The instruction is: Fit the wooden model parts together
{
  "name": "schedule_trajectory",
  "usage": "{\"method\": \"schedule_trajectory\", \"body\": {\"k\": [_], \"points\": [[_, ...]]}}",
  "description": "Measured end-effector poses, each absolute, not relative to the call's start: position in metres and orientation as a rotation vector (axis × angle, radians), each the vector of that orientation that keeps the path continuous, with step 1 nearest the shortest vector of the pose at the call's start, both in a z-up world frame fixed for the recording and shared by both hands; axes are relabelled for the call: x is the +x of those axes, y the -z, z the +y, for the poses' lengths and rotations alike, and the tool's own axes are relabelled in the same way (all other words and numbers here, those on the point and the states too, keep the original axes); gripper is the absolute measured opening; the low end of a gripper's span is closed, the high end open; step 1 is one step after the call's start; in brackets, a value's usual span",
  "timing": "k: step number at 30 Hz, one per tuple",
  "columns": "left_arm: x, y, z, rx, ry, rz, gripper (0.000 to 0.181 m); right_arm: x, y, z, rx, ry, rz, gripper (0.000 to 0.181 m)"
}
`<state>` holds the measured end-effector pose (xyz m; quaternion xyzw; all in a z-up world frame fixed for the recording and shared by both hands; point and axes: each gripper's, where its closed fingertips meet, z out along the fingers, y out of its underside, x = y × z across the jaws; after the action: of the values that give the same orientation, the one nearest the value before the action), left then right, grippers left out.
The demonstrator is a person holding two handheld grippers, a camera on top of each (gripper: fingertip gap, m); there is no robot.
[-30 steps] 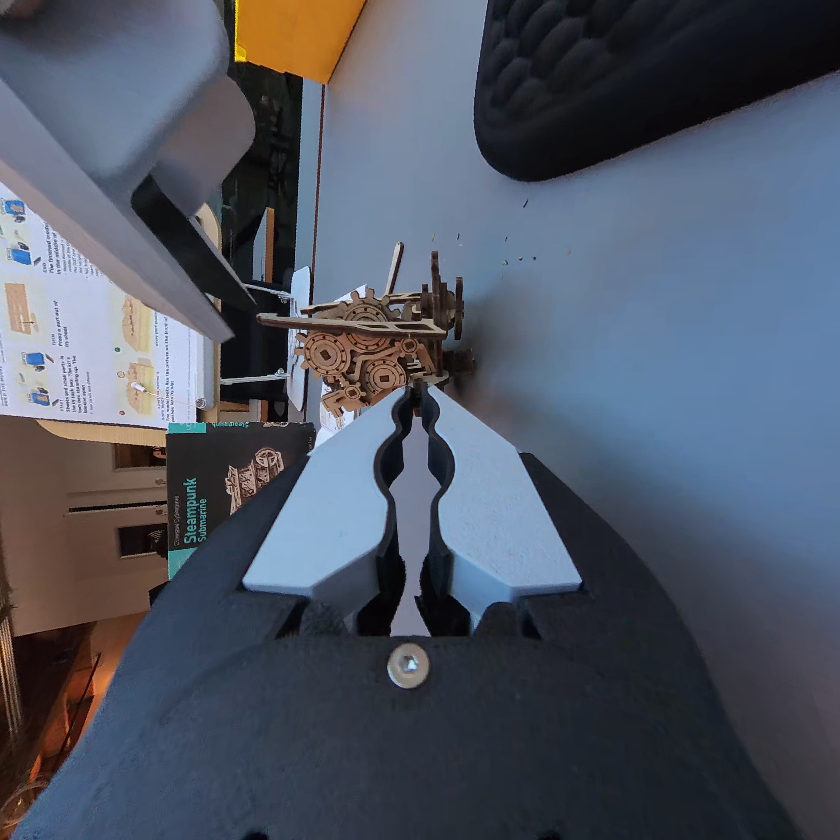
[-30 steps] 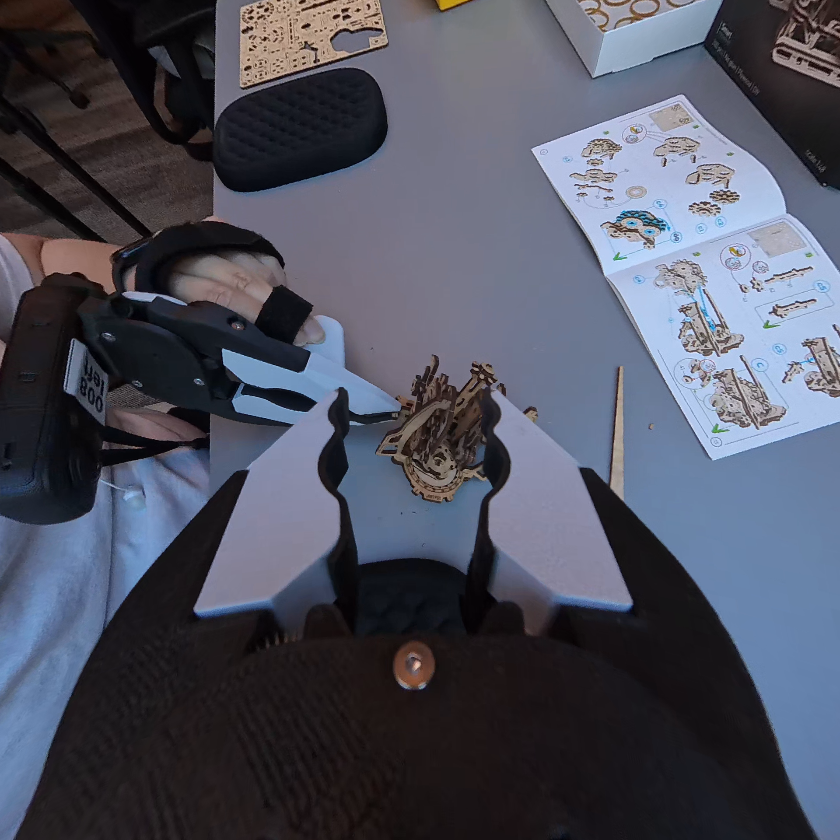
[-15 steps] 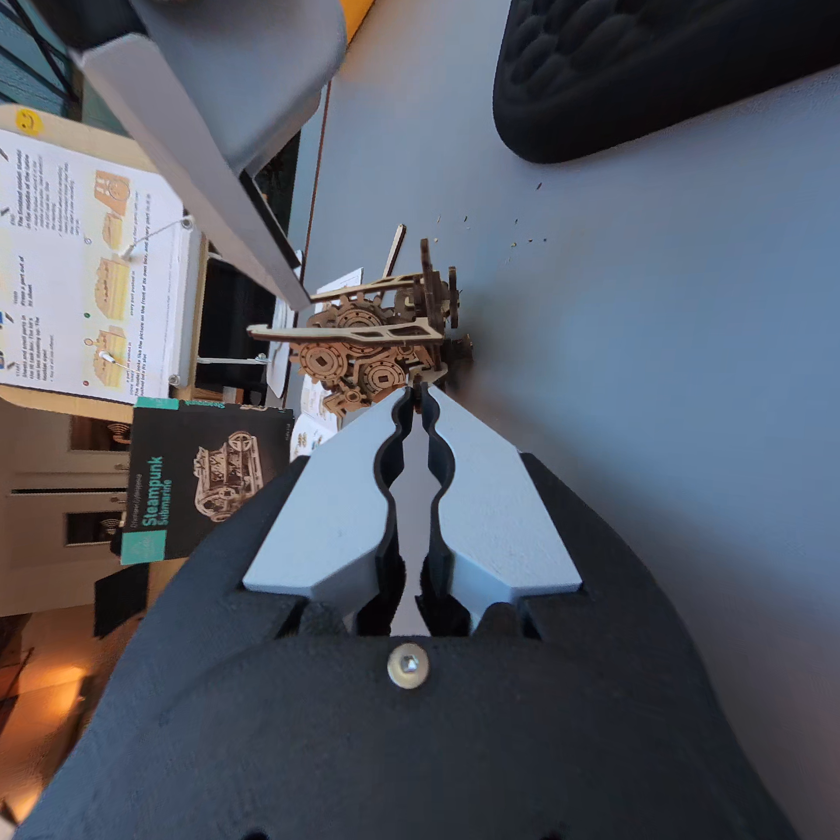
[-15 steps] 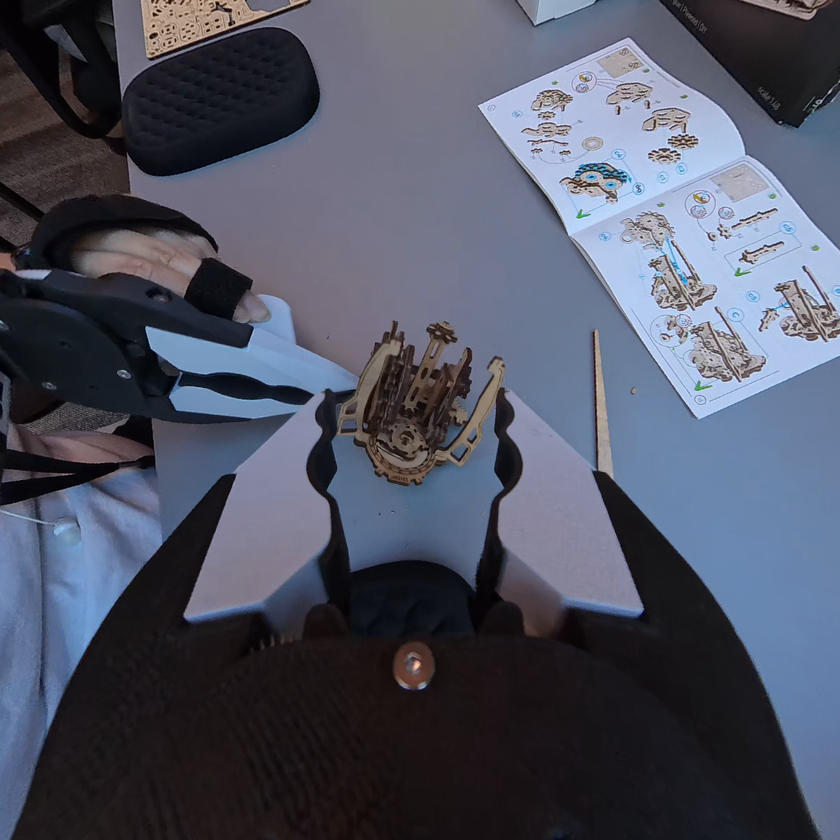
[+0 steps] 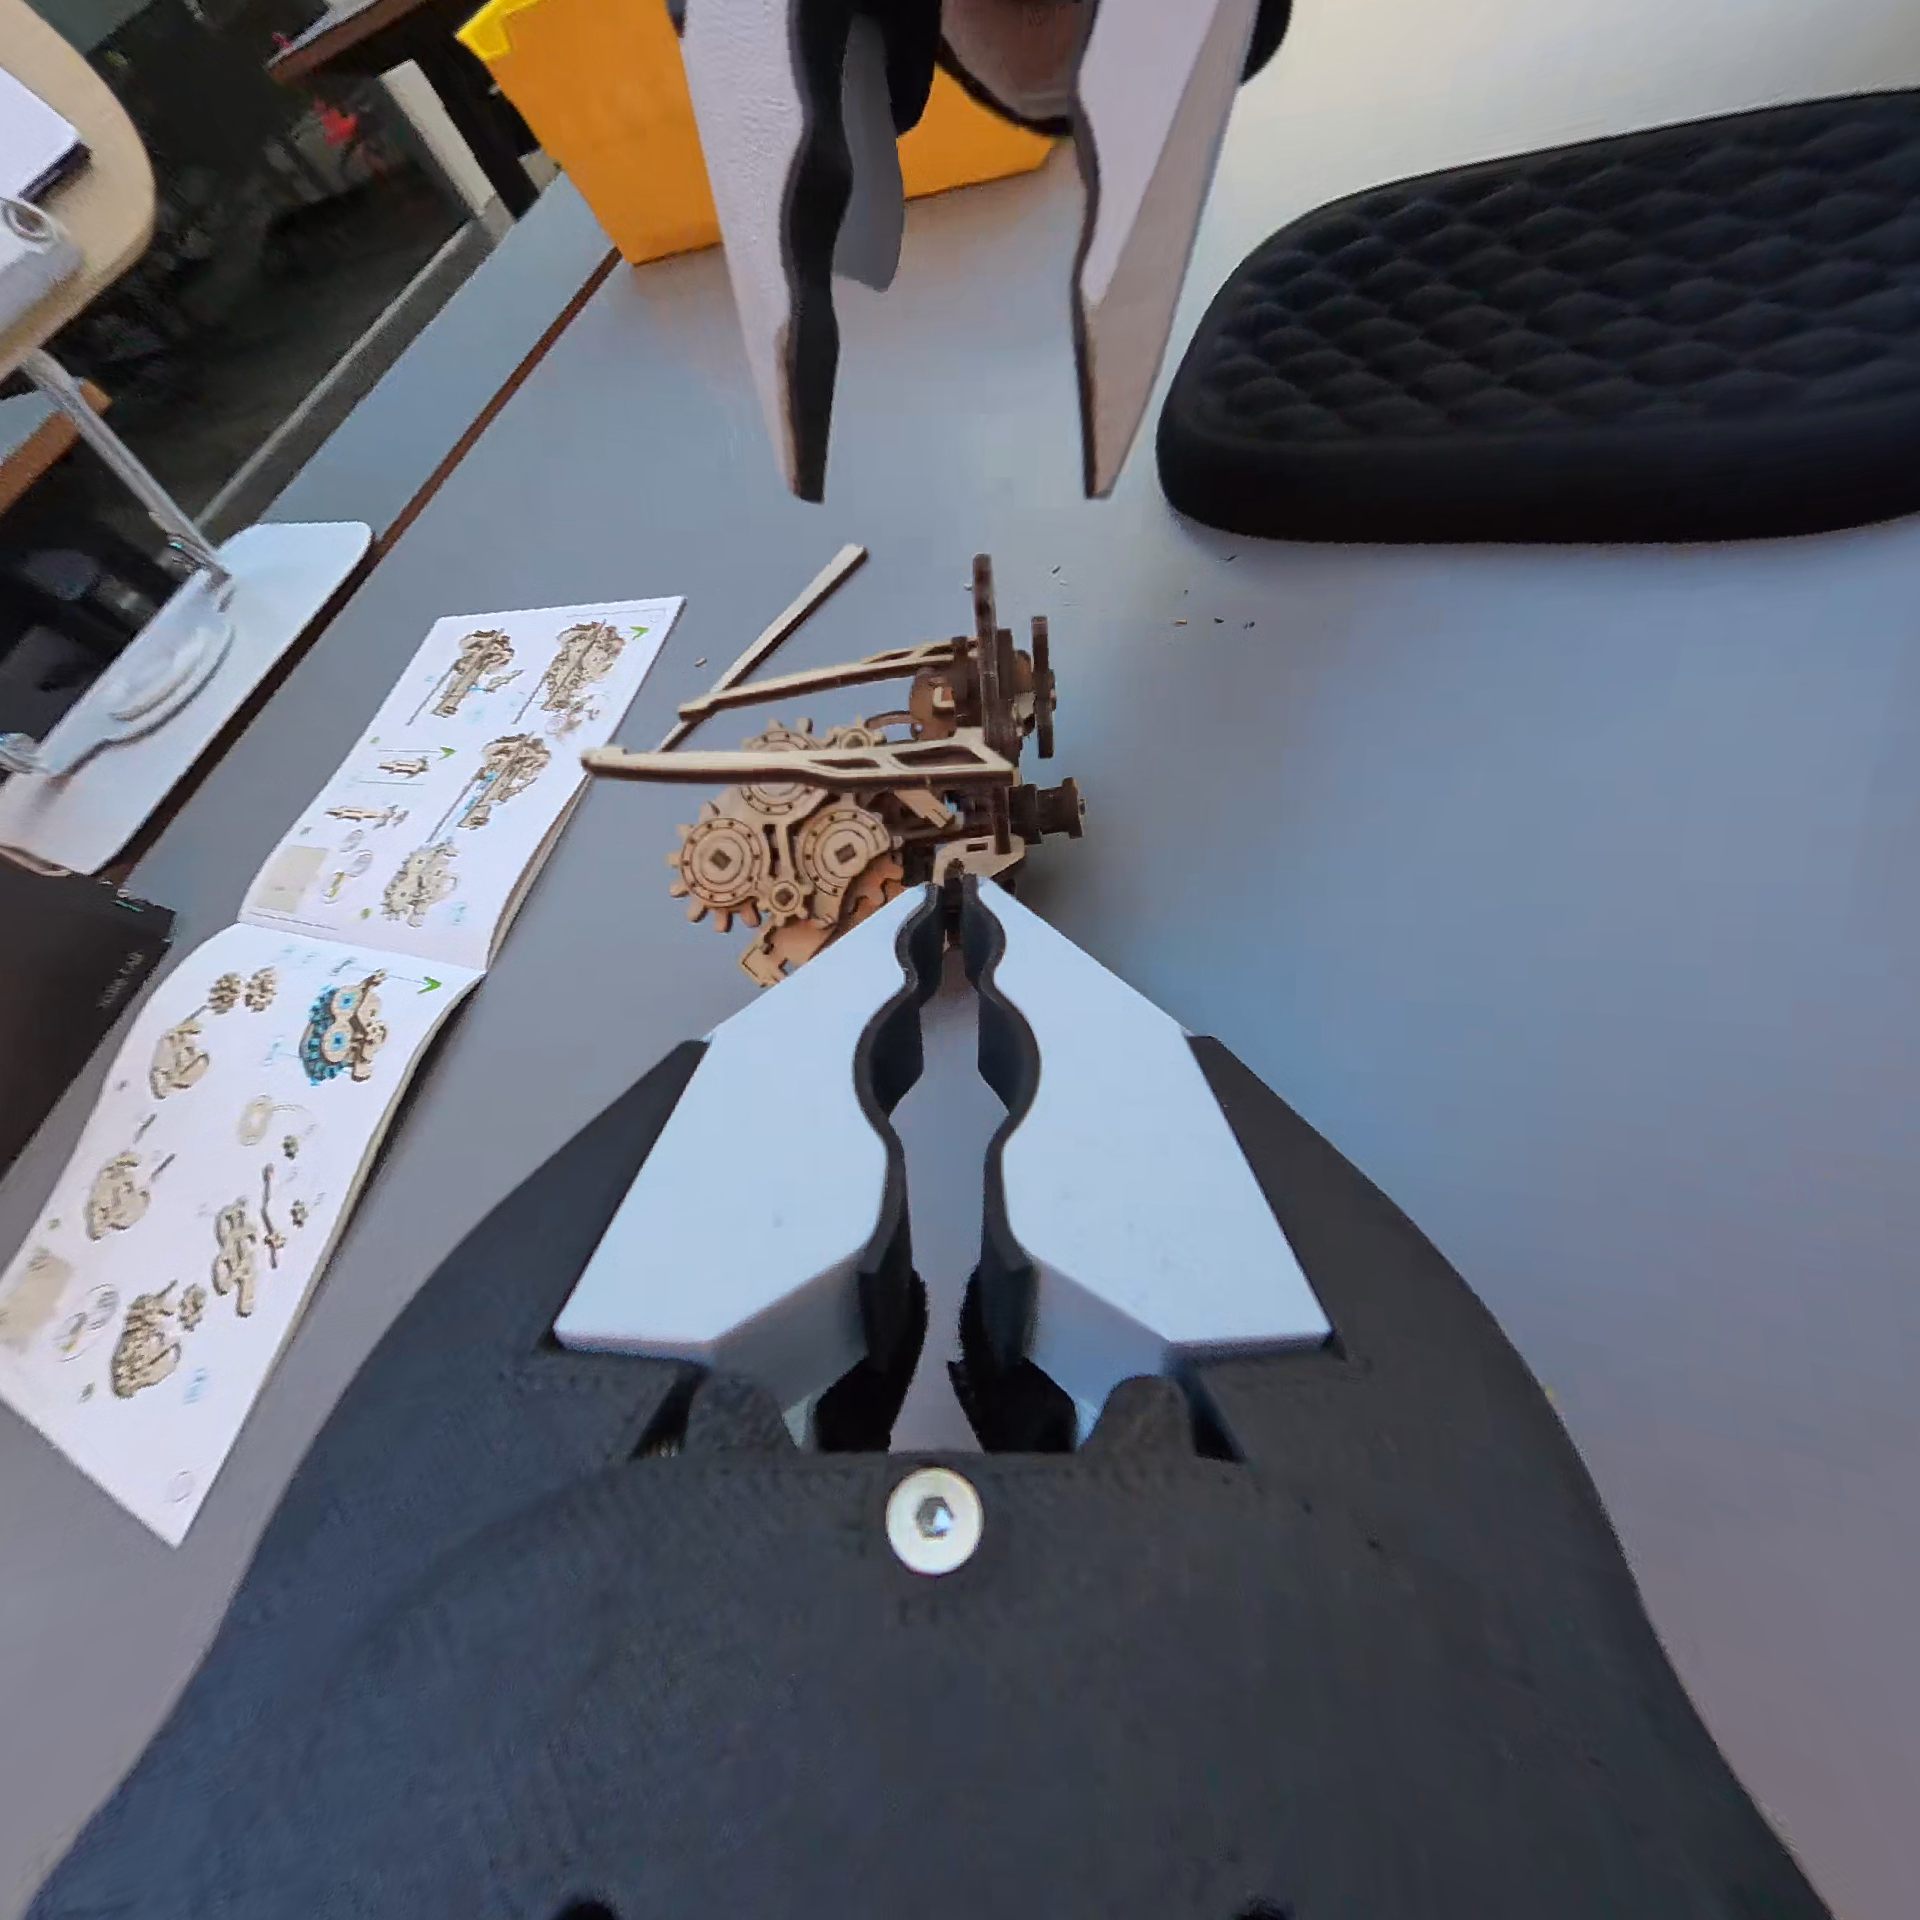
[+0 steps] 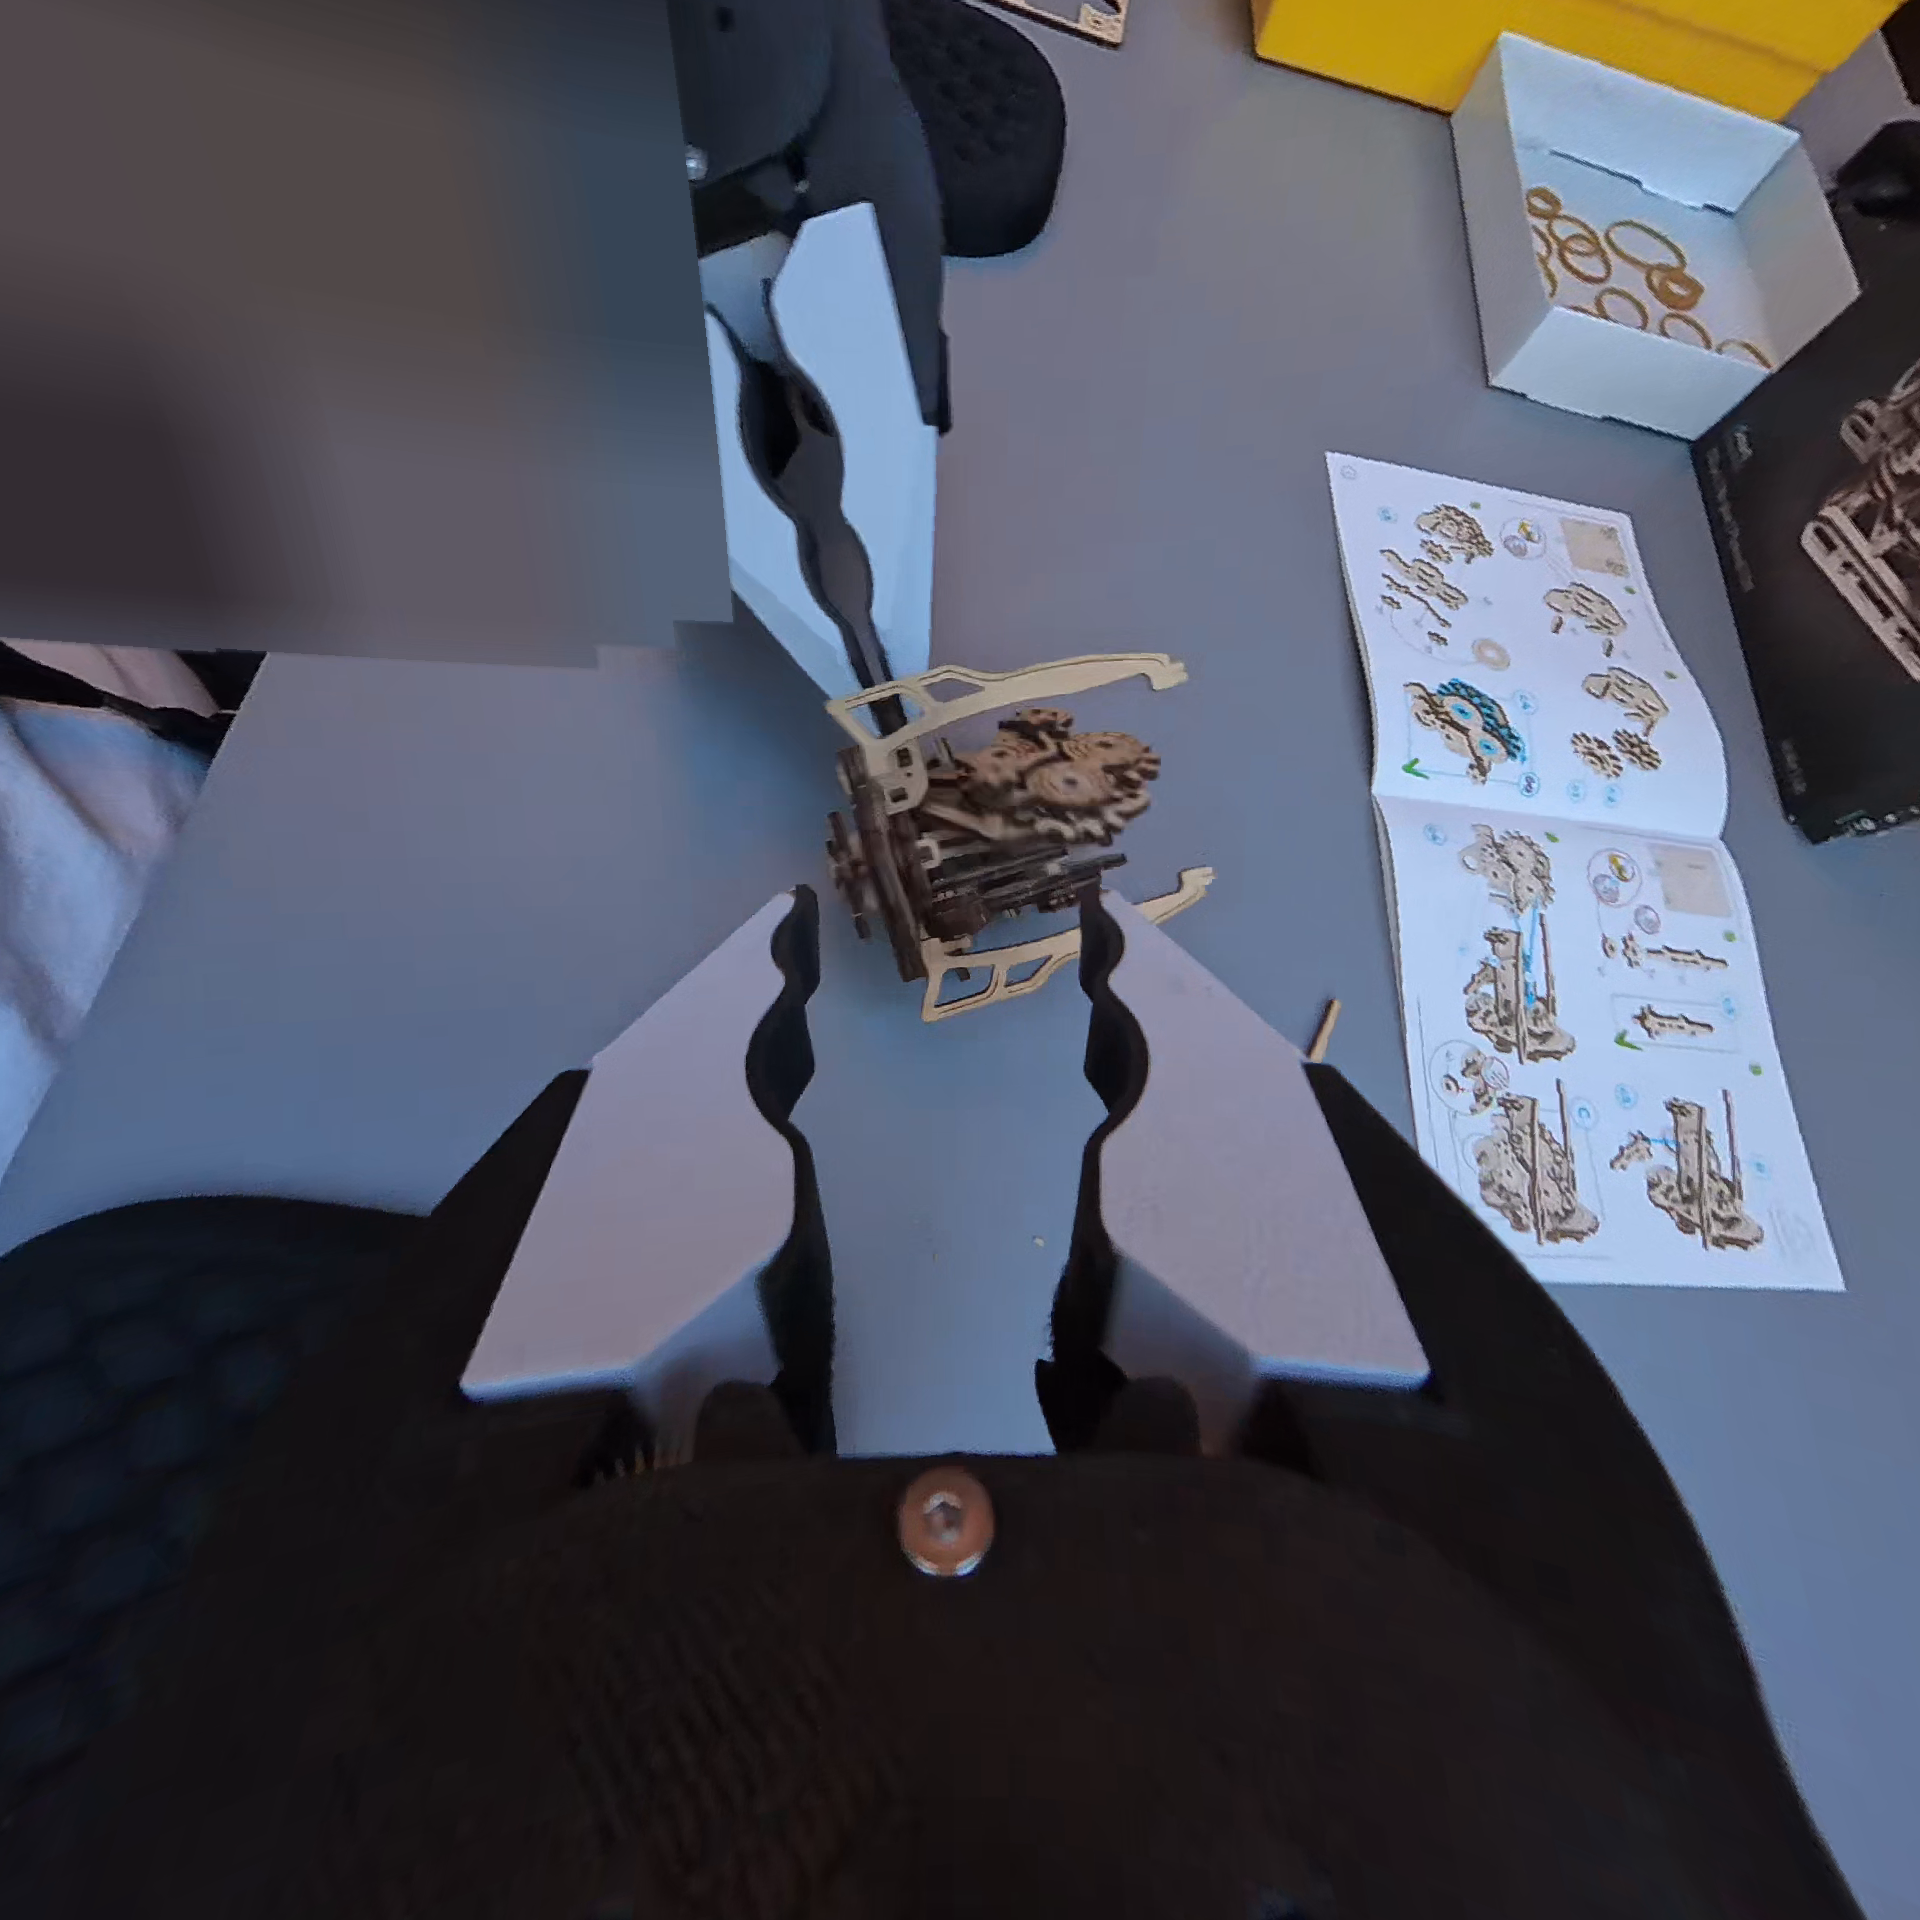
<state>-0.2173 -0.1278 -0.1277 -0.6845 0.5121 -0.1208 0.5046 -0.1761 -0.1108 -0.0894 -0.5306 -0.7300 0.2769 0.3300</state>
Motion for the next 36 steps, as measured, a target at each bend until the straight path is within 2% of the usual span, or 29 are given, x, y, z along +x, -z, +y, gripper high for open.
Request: {"method": "schedule_trajectory", "body": {"k": [1, 9, 16, 20, 28, 31, 36], "points": [[-0.22, 0.128, -0.127, -1.662, 0.347, 1.232, 0.001, -0.177, 0.09, -0.116, -1.358, -0.763, -1.93, 0.05], [-0.226, 0.13, -0.13, -1.701, 0.56, 1.243, 0.001, -0.178, 0.093, -0.126, -1.357, -1.073, -1.943, 0.05], [-0.231, 0.13, -0.126, -1.715, 0.688, 1.255, 0.003, -0.189, 0.095, -0.097, -1.356, -1.168, -1.963, 0.05], [-0.242, 0.125, -0.117, -1.752, 0.71, 1.168, 0.021, -0.202, 0.091, -0.082, -1.425, -1.365, -1.856, 0.05], [-0.264, 0.11, -0.131, -1.898, 0.557, 0.835, 0.048, -0.206, 0.112, -0.067, -1.535, -1.465, -1.785, 0.048], [-0.254, 0.113, -0.141, -1.961, 0.512, 0.699, 0.049, -0.204, 0.118, -0.072, -1.622, -1.535, -1.782, 0.046], [-0.23, 0.114, -0.146, -1.995, 0.697, 0.462, 0.045, -0.193, 0.122, -0.088, -1.782, -1.6, -1.76, 0.043]]}}
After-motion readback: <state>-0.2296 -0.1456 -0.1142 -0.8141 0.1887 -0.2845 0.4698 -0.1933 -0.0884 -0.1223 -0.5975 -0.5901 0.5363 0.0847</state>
